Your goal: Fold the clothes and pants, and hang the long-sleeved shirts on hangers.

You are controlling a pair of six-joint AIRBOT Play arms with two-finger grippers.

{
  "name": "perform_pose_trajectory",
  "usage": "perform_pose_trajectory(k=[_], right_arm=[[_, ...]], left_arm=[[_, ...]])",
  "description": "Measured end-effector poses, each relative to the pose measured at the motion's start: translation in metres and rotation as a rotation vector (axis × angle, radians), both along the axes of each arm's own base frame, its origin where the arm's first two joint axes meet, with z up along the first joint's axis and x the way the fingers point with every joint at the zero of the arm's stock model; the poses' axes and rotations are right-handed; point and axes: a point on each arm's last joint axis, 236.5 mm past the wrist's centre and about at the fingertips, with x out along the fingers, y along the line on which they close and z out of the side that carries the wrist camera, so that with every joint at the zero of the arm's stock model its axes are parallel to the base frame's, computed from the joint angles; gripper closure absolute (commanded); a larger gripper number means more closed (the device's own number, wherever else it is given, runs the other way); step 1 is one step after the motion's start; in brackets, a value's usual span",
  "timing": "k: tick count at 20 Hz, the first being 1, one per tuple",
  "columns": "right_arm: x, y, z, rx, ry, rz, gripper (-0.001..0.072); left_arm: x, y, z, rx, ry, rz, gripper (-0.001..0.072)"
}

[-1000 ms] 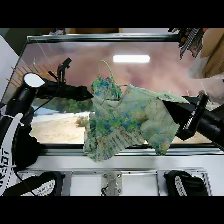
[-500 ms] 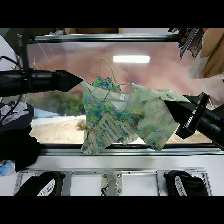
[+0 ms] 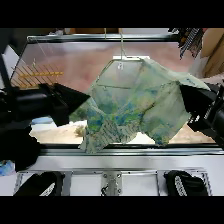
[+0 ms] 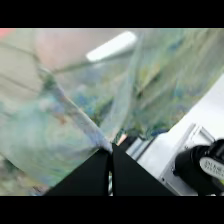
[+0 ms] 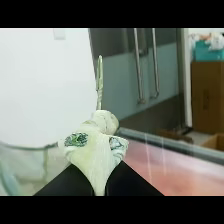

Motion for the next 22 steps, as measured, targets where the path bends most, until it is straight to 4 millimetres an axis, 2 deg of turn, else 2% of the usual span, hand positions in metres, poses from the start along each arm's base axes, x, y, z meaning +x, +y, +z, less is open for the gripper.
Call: perform_pose_trajectory(k=[4, 5, 6, 7, 8, 10, 12, 16, 20, 21, 22], right_arm=[[-0.005, -0.005, 0.018, 0.052, -0.064, -0.003, 0.071], [-0.006, -0.006, 0.022, 0.063, -0.078, -0.006, 0.071], [-0.006, -0.008, 0.025, 0.075, -0.088, -0.008, 0.071], [-0.007, -0.009, 0.028, 0.082, -0.097, -0.009, 0.071], [-0.008, -0.009, 0.029, 0.085, -0.104, -0.009, 0.071], [-0.009, -0.01, 0.032, 0.091, -0.114, -0.01, 0.071], [-0.009, -0.01, 0.033, 0.093, -0.121, -0.012, 0.071], [-0.008, -0.013, 0.035, 0.077, -0.148, -0.038, 0.071], [0.002, -0.024, 0.035, 0.051, -0.176, -0.123, 0.071], [0.005, -0.028, 0.035, 0.04, -0.184, -0.149, 0.071], [0.008, -0.032, 0.035, 0.027, -0.192, -0.183, 0.071]], left_arm=[[-0.011, -0.047, -0.032, 0.089, 0.011, -0.108, 0.0696], [-0.008, -0.056, -0.038, 0.102, 0.008, -0.117, 0.063], [-0.005, -0.063, -0.044, 0.108, 0.008, -0.117, 0.0315], [0.0, -0.068, -0.048, 0.112, 0.011, -0.111, 0.0114], [0.006, -0.072, -0.052, 0.113, 0.012, -0.102, 0.0102], [0.019, -0.072, -0.055, 0.111, 0.01, -0.071, 0.0102], [0.034, -0.063, -0.049, 0.095, -0.006, -0.02, 0.0106], [0.061, -0.027, -0.024, 0.047, -0.064, 0.108, 0.0106], [0.075, 0.01, -0.003, 0.02, -0.107, 0.213, 0.0109], [0.077, 0.016, 0.0, 0.014, -0.113, 0.232, 0.0244], [0.078, 0.022, 0.003, 0.012, -0.119, 0.248, 0.0607]])
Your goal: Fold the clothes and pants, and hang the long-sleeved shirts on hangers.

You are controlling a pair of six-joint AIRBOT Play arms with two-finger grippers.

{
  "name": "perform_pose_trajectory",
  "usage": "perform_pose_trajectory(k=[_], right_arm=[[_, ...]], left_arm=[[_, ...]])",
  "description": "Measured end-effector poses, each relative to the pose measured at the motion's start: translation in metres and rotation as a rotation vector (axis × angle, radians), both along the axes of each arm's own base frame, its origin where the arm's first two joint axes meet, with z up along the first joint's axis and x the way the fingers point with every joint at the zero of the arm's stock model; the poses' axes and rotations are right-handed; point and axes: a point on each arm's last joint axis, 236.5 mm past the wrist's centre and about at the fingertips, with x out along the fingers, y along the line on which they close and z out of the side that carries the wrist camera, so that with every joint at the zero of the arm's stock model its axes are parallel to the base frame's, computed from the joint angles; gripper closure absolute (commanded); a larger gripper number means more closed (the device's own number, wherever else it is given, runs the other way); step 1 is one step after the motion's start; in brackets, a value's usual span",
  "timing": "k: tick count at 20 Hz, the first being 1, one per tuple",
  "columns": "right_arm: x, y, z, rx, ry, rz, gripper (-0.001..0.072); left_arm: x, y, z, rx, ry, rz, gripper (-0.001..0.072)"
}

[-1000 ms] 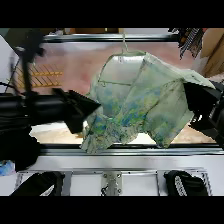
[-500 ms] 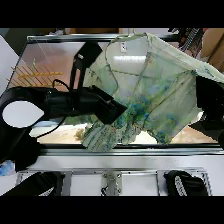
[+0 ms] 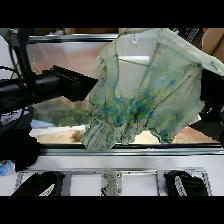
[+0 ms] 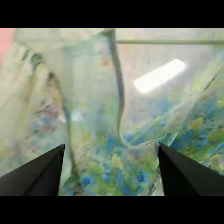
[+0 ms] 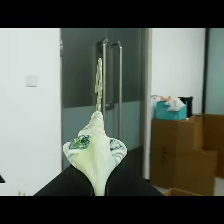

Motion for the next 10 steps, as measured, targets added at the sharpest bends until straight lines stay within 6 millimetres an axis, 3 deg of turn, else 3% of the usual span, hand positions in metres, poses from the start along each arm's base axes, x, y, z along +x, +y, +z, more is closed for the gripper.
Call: perform_pose_trajectory(k=[1, 6, 10], right_arm=[[0.004, -0.005, 0.0, -0.012, -0.008, -0.039, 0.071], [0.023, -0.038, 0.011, -0.096, -0.062, -0.266, 0.071], [0.042, -0.075, 0.025, -0.185, -0.095, -0.486, 0.071]], left_arm=[[0.001, 0.004, 0.002, -0.002, -0.003, 0.011, 0.0695], [0.004, 0.011, -0.003, 0.011, 0.016, 0.027, 0.0695], [0.007, 0.009, -0.021, 0.042, 0.069, 0.018, 0.0695]])
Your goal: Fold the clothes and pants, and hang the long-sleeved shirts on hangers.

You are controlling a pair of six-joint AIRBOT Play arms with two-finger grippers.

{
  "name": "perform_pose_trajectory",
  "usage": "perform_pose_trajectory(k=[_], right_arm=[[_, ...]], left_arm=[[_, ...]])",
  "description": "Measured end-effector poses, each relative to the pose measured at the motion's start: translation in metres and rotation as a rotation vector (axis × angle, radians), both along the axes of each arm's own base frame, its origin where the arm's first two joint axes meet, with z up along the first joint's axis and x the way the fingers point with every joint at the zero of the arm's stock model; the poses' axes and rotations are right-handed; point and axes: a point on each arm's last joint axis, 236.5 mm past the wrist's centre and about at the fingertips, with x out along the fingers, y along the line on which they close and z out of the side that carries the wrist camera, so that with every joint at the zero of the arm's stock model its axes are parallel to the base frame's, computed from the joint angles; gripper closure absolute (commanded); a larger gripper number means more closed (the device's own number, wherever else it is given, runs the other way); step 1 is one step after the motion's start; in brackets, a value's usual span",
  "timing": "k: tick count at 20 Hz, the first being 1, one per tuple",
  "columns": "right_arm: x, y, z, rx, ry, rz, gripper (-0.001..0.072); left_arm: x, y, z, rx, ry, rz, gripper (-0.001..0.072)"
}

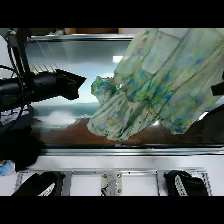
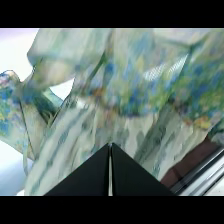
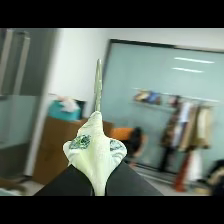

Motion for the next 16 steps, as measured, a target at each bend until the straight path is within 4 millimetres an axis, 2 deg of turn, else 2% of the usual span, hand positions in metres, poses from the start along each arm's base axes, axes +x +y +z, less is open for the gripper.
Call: perform_pose_trajectory(k=[4, 9, 13, 16], right_arm=[[0.019, -0.049, 0.017, -0.1, -0.014, -0.239, 0.071], [0.036, -0.125, 0.039, -0.188, -0.011, -0.504, 0.071], [0.038, -0.194, 0.056, -0.214, -0.001, -0.687, 0.071], [0.032, -0.241, 0.075, -0.185, -0.023, -0.784, 0.071]], left_arm=[[0.003, -0.003, -0.022, 0.038, 0.069, -0.016, 0.0696], [0.005, -0.006, -0.045, 0.076, 0.141, -0.032, 0.0695], [0.005, -0.007, -0.051, 0.086, 0.161, -0.037, 0.0695], [0.005, -0.007, -0.053, 0.088, 0.166, -0.038, 0.0695]])
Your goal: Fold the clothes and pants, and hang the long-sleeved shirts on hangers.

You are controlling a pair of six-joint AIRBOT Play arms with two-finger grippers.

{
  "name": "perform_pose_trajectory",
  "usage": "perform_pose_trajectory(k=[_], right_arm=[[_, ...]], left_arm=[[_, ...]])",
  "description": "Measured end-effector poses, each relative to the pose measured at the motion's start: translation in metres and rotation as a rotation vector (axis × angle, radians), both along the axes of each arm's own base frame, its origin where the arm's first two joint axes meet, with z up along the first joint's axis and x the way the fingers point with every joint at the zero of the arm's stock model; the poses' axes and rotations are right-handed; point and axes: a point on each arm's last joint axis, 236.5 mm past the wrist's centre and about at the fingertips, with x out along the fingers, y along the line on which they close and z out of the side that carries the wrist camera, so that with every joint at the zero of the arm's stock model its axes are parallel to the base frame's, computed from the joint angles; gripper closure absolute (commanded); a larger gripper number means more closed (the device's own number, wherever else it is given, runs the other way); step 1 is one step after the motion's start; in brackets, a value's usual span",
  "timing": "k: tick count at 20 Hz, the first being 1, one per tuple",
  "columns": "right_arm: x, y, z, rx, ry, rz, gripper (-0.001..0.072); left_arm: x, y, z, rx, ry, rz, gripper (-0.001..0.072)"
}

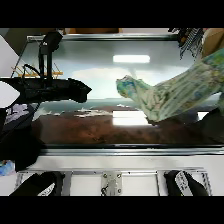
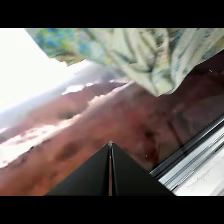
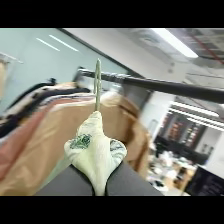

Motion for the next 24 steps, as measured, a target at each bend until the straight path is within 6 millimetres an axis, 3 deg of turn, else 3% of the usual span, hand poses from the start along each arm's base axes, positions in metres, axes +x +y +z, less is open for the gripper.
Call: perform_pose_trajectory(k=[5, 12, 18, 24], right_arm=[[-0.023, -0.057, 0.039, -0.008, -0.109, -0.125, 0.071], [-0.053, -0.103, 0.061, -0.006, -0.196, -0.248, 0.071], [-0.07, -0.137, 0.047, 0.081, -0.168, -0.352, 0.0711], [-0.089, -0.168, 0.011, 0.251, -0.07, -0.498, 0.071]], left_arm=[[0.0, 0.0, -0.001, 0.001, 0.004, 0.0, 0.0695], [0.001, 0.0, 0.0, -0.003, 0.0, 0.003, 0.0695], [0.001, 0.0, 0.0, -0.004, -0.001, 0.003, 0.0695], [0.001, 0.0, 0.0, -0.003, -0.001, 0.002, 0.0695]])
